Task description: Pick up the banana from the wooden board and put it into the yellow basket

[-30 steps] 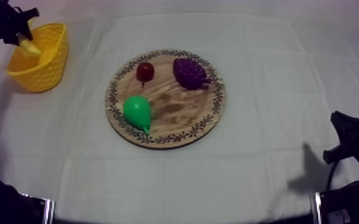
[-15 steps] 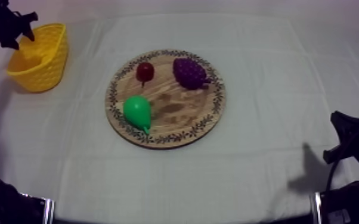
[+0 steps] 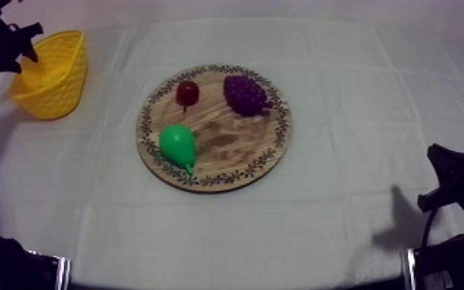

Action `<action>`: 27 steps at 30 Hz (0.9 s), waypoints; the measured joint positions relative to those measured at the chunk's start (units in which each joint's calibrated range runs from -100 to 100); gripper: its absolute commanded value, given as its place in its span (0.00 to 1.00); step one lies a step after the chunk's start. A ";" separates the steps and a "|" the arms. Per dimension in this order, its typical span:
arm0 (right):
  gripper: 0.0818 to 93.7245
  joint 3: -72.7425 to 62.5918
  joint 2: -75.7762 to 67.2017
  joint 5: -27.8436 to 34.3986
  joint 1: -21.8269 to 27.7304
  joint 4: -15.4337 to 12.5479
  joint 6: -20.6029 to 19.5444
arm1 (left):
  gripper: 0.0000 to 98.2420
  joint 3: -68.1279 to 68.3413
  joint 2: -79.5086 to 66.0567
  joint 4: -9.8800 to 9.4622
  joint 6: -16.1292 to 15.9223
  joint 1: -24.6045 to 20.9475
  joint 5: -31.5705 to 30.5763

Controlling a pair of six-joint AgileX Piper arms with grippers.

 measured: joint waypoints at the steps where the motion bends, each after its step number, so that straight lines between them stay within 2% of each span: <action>1: 0.00 0.00 0.00 0.00 0.00 0.00 0.00 | 0.31 1.31 -1.15 0.00 0.07 0.00 -0.79; 8: 0.00 0.00 0.00 -0.01 0.00 0.00 0.00 | 0.18 13.05 -11.81 -0.27 0.78 0.35 -7.67; 13: 0.00 0.00 0.00 -0.01 -0.04 0.00 0.00 | 0.09 22.73 -19.72 -1.25 1.49 1.72 -13.76; 18: 0.00 0.00 0.00 -0.01 -0.11 0.00 0.00 | 0.02 31.84 -27.61 -3.64 3.64 3.80 -20.24; 22: 0.00 0.00 0.00 -0.01 -0.11 0.00 0.00 | 0.00 39.25 -33.66 -5.96 6.33 6.11 -23.57; 27: 0.00 0.00 0.00 -0.01 -0.11 0.00 0.00 | 0.00 47.29 -41.54 -7.49 9.49 7.79 -27.18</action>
